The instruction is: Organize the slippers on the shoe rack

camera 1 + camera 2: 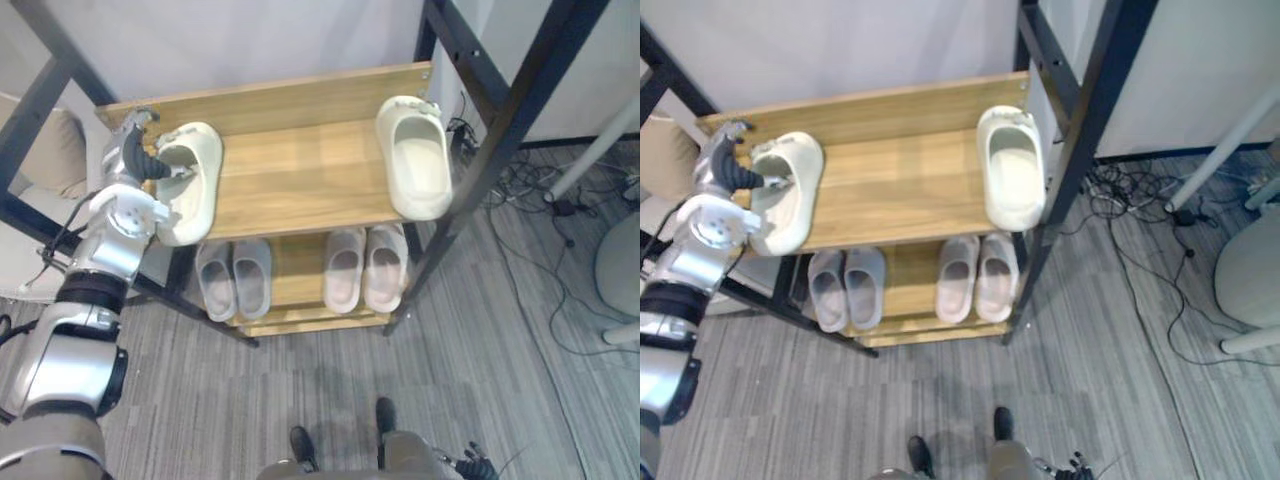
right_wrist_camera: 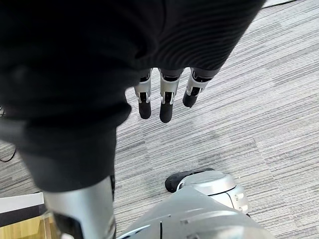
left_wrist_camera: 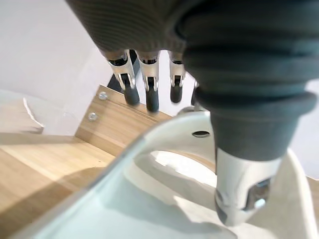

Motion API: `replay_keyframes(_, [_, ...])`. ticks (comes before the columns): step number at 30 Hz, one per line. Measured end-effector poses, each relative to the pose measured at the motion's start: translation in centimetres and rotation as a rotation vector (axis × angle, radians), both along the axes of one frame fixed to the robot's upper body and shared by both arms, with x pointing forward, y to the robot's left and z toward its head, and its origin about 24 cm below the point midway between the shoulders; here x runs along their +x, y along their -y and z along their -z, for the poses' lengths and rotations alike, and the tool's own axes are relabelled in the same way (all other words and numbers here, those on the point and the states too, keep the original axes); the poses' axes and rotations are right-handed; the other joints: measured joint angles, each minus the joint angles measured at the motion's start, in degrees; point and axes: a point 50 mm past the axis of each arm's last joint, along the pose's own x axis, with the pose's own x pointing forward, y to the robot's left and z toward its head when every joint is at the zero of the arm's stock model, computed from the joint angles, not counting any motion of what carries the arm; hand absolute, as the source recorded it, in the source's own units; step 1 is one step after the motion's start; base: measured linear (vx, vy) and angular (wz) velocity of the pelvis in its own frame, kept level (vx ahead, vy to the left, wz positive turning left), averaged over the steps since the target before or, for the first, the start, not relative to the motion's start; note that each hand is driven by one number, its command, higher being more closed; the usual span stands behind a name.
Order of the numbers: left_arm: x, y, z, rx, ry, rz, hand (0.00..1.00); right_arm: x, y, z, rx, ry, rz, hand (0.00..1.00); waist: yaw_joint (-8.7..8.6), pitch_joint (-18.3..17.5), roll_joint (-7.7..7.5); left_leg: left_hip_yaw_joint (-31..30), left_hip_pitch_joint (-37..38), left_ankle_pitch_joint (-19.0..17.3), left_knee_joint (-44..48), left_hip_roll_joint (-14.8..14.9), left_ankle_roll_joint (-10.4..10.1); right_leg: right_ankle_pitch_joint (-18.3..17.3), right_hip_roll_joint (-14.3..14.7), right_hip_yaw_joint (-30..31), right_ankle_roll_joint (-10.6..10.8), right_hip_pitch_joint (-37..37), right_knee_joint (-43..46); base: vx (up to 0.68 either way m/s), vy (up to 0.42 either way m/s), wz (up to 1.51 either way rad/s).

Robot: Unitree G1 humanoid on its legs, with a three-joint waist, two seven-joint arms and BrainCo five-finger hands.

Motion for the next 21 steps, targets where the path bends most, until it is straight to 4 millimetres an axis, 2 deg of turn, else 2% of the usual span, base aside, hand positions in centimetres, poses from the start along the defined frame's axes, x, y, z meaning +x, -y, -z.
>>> replay_keyframes(12, [0.4,0.9,0.7,-0.069,0.01,0.012,1.0,-0.1,0.1,0.0,-0.004,-0.008,0.007,0.0,-0.82,0.2,0.27,1.5,1.1,-0.2,0.0,-0.2,0.1,2.2,0.1,1.3,0.2,1.7,-3.3,-0.01,-0.002,-0.08])
replay_keyframes(19, [0.9,3.9,1.1,-0.137,0.033,0.108,1.0,-0.1,0.2,0.0,-0.008,-0.012,0.007,0.0,-0.88,0.4,0.67,1.2,1.8,-0.2,-0.2,-0.3,0.1,2.5,0.1,1.1,0.2,2.9,-4.1,0.0,-0.001,0.01])
replay_keyframes(20, [1.0,5.4,1.2,-0.135,0.04,0.157,1.0,-0.1,0.2,0.0,-0.008,-0.012,0.007,0.0,-1.1,0.4,0.7,0.9,1.9,-0.2,-0.2,-0.3,0.1,2.5,0.1,0.8,0.2,3.3,-4.3,0.01,-0.01,0.12])
replay_keyframes(21, [1.1,6.0,1.2,-0.141,0.045,0.177,1.0,-0.1,0.2,0.0,-0.008,-0.012,0.007,0.0,-1.38,0.4,0.72,0.5,2.0,-0.2,-0.2,-0.3,0.1,2.5,0.1,0.7,0.2,3.6,-4.3,0.01,-0.01,0.14])
